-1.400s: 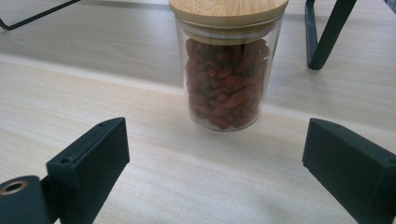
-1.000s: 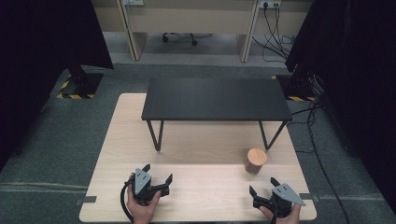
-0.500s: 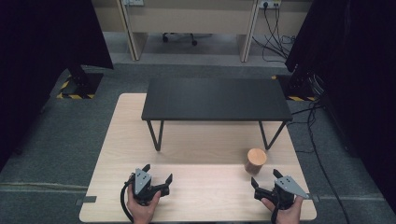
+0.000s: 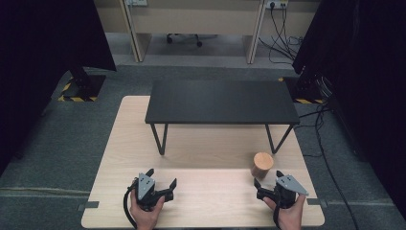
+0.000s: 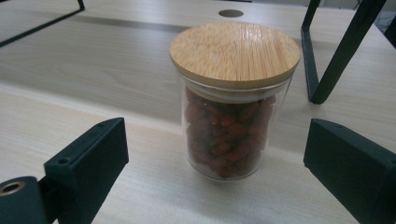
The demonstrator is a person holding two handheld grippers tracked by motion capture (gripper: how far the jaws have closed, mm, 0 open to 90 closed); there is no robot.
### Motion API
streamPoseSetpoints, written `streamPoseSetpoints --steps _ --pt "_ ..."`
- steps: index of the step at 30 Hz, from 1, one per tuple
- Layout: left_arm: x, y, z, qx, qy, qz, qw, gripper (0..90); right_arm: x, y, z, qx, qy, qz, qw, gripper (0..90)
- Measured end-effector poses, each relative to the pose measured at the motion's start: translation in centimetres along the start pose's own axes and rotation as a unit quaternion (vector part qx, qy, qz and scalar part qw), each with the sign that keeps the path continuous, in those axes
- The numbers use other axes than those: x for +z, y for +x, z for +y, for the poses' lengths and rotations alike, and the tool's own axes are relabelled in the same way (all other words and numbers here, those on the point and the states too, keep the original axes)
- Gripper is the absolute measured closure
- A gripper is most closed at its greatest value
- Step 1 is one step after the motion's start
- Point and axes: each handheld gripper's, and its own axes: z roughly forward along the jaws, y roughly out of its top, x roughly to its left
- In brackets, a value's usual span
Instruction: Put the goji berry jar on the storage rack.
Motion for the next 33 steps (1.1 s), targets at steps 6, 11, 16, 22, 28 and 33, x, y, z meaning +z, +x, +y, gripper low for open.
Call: streamPoseSetpoints --steps 6,11,16,22,28,33 --pt "0.0 0.0 0.0 0.001 0.001 -0.001 1.0000 2.3 1.3 -0.1 0.3 0.001 0.010 -0.007 0.9999 6.7" --pt "0.0 0.0 0.1 0.002 0.002 -0.001 1.0000 2.3 2.6 -0.1 0.8 -0.001 0.020 -0.008 0.9998 6.9" --pt "0.0 0.0 0.1 0.003 0.002 -0.001 1.0000 2.3 3.6 0.0 1.3 -0.003 0.024 -0.013 0.9996 8.4" --pt "0.0 0.0 0.1 0.004 0.002 -0.002 1.0000 2.3 4.7 0.4 2.0 -0.009 0.030 -0.022 0.9993 21.1" --pt "0.1 0.0 0.1 0.004 0.002 -0.002 1.0000 2.3 4.8 0.3 2.0 -0.010 0.028 -0.026 0.9992 25.9" --pt "0.1 0.0 0.1 0.004 0.003 -0.002 1.0000 2.3 4.7 0.4 1.9 -0.014 0.025 -0.024 0.9993 26.1"
